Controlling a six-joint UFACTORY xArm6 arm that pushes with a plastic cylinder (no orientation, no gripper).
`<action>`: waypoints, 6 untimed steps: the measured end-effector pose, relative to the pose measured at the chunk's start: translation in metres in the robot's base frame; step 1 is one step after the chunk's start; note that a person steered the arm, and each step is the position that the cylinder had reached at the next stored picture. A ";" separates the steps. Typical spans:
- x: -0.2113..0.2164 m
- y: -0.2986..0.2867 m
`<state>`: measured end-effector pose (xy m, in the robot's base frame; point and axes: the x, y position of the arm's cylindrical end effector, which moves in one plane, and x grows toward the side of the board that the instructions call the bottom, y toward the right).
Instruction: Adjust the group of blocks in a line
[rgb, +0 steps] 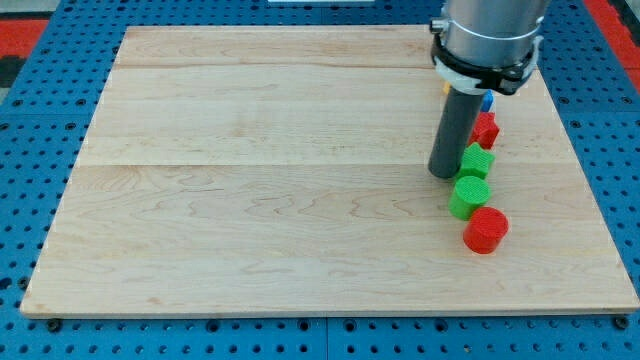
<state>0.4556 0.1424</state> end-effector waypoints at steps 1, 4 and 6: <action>0.000 0.008; 0.054 -0.038; 0.052 -0.015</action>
<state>0.5076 0.1277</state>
